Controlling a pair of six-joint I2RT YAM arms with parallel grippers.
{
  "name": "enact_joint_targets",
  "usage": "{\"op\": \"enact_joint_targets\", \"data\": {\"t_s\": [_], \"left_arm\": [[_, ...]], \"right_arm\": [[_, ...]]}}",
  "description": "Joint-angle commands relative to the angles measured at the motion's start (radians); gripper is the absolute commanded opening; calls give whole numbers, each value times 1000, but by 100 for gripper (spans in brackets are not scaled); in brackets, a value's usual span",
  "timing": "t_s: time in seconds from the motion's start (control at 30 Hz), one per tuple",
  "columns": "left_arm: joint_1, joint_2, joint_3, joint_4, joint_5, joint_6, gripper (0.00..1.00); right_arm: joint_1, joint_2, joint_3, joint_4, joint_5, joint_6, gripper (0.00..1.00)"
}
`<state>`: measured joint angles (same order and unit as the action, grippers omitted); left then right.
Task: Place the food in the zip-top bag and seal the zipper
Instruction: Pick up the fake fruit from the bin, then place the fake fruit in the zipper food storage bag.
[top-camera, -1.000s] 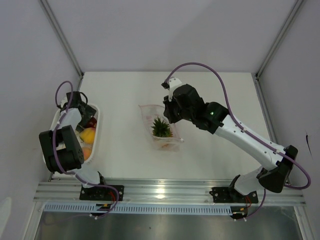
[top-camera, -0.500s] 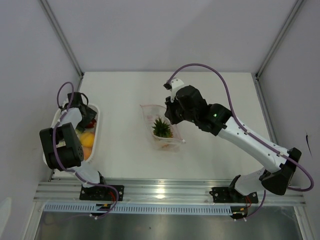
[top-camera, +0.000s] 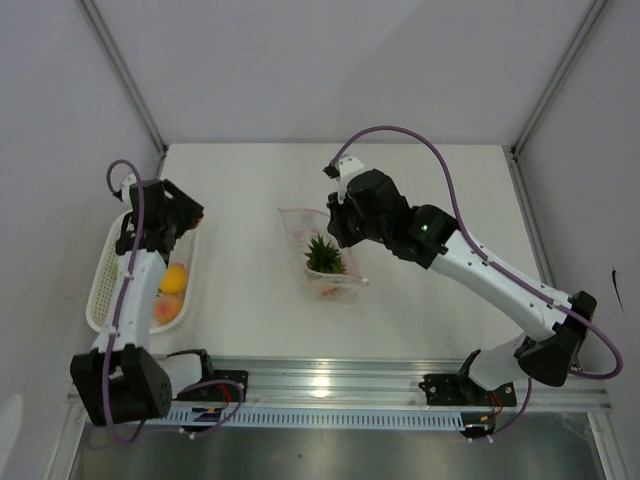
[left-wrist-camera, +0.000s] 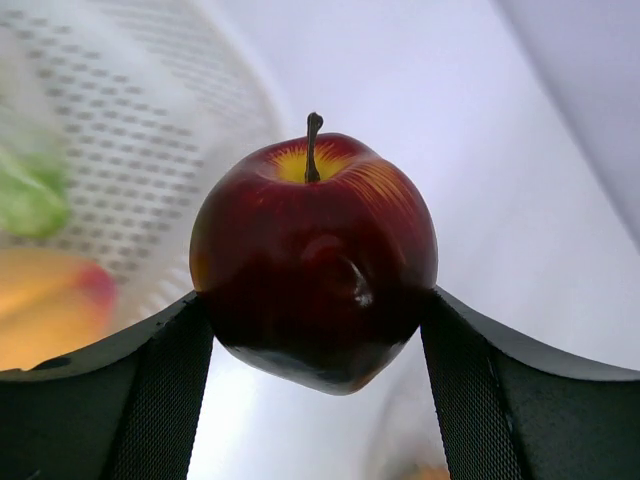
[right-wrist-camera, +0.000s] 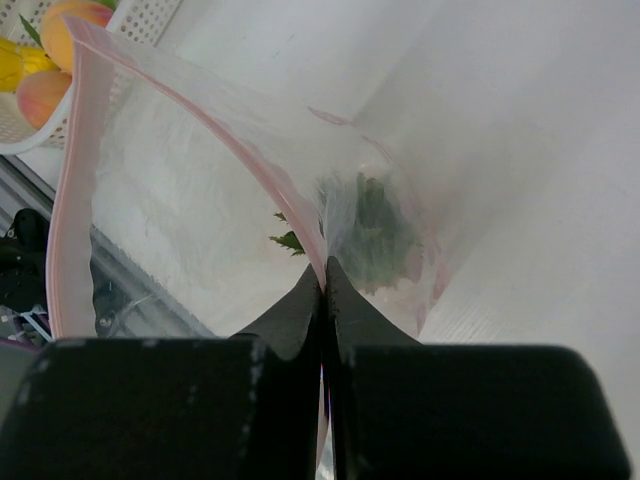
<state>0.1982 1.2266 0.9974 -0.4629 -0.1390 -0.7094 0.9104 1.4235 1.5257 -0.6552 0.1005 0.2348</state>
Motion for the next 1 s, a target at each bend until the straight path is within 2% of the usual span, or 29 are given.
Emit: {"op": "enact_joint_targets", "data": {"t_s": [0.0, 0.17, 0.23, 0.43, 0.63, 0.97], "left_arm": [[-121, -186, -51, 23, 131, -22, 6], [-261, -406, -114, 98, 291, -48, 1], [-321, -501, -147, 186, 385, -68, 1], [-382, -651, -183, 345, 527, -145, 0], [-462, -613, -108, 409, 641, -186, 0], [-698, -552, -108, 449, 590, -121, 1]], "right_arm": [[-1, 41, 70, -14, 53, 6, 0], [-1, 72, 90, -38, 100, 4, 0], [1, 80, 93, -49, 110, 11, 0], [30, 86, 129, -80, 136, 40, 0], [70, 89, 160, -90, 168, 57, 0], [81, 104, 194, -106, 168, 89, 0]]}}
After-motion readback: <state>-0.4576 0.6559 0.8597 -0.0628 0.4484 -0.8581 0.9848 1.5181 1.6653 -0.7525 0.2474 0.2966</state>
